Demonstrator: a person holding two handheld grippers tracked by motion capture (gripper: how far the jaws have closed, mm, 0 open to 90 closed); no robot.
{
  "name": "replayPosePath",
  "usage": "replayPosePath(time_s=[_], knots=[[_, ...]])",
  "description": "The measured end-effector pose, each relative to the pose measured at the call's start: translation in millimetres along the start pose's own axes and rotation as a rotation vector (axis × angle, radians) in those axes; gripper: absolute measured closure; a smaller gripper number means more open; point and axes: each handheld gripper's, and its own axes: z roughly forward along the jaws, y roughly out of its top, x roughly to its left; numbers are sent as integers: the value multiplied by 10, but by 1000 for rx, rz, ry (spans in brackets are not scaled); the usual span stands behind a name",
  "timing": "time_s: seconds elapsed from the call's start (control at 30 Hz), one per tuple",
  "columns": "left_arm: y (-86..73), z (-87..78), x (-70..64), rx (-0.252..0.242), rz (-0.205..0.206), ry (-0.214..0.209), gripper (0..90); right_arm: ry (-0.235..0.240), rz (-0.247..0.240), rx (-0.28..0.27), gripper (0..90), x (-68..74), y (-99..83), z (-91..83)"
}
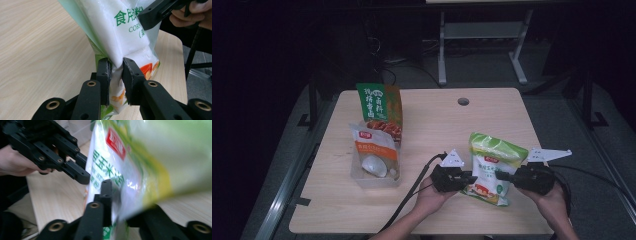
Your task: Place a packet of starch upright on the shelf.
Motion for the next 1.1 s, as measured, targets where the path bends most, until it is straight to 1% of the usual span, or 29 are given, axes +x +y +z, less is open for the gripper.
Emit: replayPosePath(time_s=[0.07,0.13,0.2,0.37,0.47,0.6,0.73,0.8,0.83,0.9,0.93,1.1], knots=[[2,-4,-18,4,12,6,756,2,-8,18,713,18,32,6],[0,-11,-19,5,15,3,755,9,-20,35,698,27,52,20],[2,-14,-18,6,16,4,755,18,-18,43,705,19,57,30],[10,-17,-20,7,21,6,753,17,-21,57,811,19,45,36],[10,-25,-25,7,24,6,750,7,-26,64,851,34,42,25],[-1,-59,-12,3,20,0,732,2,-20,45,882,33,24,2],[-15,-103,-18,-4,14,8,712,-16,-12,18,890,49,7,-19],[-29,-139,-23,-4,19,16,693,-24,-16,10,892,59,11,-28],[-36,-153,-23,-5,19,18,680,-36,-17,5,892,69,18,-30],[-57,-196,-17,-5,15,22,663,-44,-21,0,892,83,33,-32],[-70,-216,-18,-6,7,24,651,-47,-23,0,893,89,43,-35],[-136,-329,-27,-2,9,35,607,-56,-32,-7,893,137,124,-31]])
